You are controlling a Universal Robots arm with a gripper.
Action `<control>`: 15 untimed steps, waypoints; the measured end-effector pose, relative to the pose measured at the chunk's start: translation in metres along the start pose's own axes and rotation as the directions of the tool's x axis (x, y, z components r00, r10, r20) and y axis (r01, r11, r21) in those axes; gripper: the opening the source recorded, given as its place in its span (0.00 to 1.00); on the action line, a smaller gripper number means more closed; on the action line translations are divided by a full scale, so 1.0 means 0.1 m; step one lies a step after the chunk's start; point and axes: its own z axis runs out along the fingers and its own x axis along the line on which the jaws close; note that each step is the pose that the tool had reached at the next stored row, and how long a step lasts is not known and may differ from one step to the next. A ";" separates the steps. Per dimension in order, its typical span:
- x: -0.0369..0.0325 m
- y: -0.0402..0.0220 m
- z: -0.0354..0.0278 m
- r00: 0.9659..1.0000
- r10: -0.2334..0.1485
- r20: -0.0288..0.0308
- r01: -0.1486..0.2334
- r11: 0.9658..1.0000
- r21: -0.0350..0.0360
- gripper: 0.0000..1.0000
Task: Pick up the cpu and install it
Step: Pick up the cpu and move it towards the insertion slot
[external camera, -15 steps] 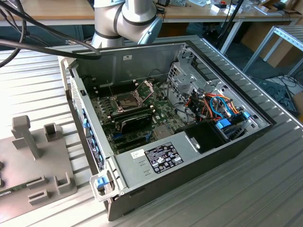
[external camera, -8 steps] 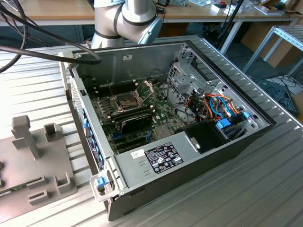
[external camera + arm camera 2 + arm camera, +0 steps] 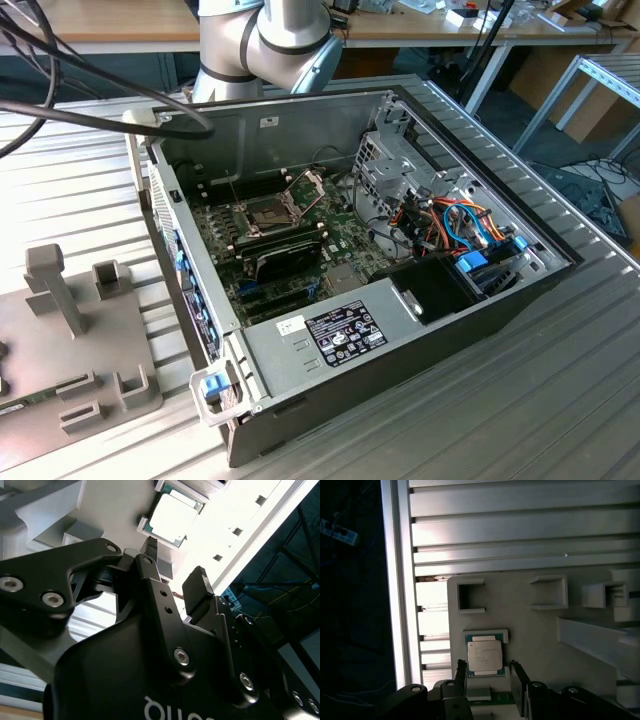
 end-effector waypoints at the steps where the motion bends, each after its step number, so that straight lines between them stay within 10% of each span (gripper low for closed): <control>1: 0.000 0.000 0.006 1.000 0.000 0.000 0.000 1.000 0.000 0.48; 15: -0.001 -0.001 0.032 1.000 0.000 0.000 0.000 1.000 0.000 0.48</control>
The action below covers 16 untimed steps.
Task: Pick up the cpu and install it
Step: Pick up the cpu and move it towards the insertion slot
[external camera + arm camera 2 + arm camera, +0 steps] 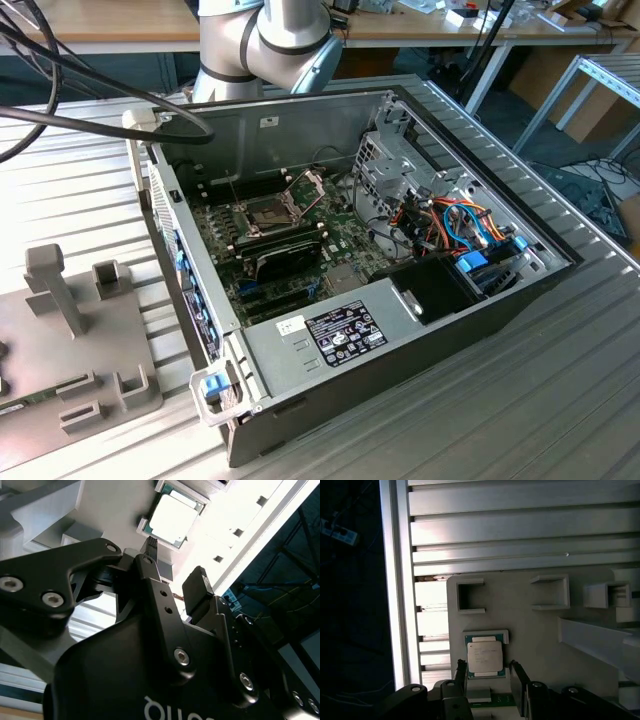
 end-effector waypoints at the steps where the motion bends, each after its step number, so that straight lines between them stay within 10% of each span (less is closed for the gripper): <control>1: 0.000 0.000 0.000 1.000 0.000 0.000 0.000 1.000 0.000 0.48; 16: -0.002 -0.001 0.102 1.000 0.000 0.000 0.000 1.000 0.000 0.48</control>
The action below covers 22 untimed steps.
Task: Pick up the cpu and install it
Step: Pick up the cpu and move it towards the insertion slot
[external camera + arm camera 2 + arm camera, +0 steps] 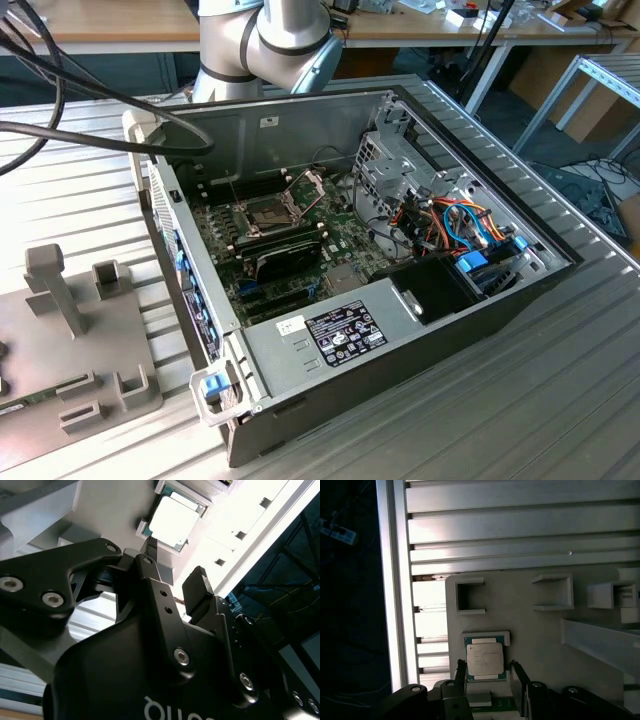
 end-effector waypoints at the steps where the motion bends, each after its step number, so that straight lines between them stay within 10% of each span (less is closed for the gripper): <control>1: 0.000 0.000 0.005 1.000 0.000 0.000 0.000 1.000 0.000 0.48; 22: -0.001 -0.001 0.096 1.000 0.000 0.000 0.000 1.000 0.000 0.48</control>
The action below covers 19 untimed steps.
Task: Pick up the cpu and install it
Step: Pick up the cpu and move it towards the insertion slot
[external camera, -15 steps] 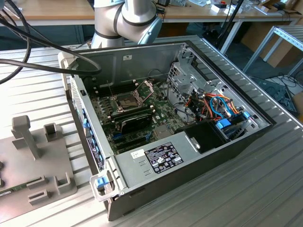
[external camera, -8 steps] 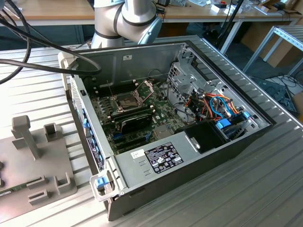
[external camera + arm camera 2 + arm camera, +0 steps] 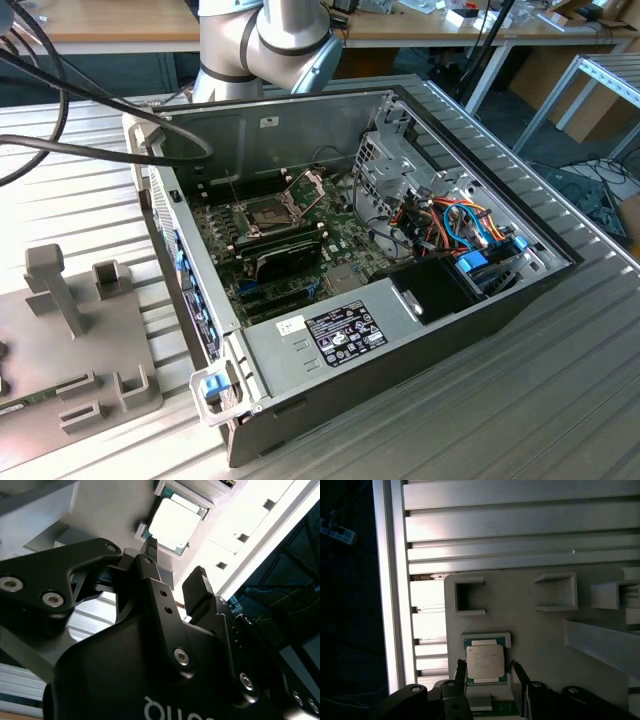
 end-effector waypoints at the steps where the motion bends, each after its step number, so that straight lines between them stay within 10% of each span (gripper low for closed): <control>1: 0.000 0.000 0.010 1.000 0.000 0.000 0.000 1.000 0.000 0.48; 19: -0.001 0.000 0.065 1.000 0.000 0.000 0.000 1.000 0.000 0.48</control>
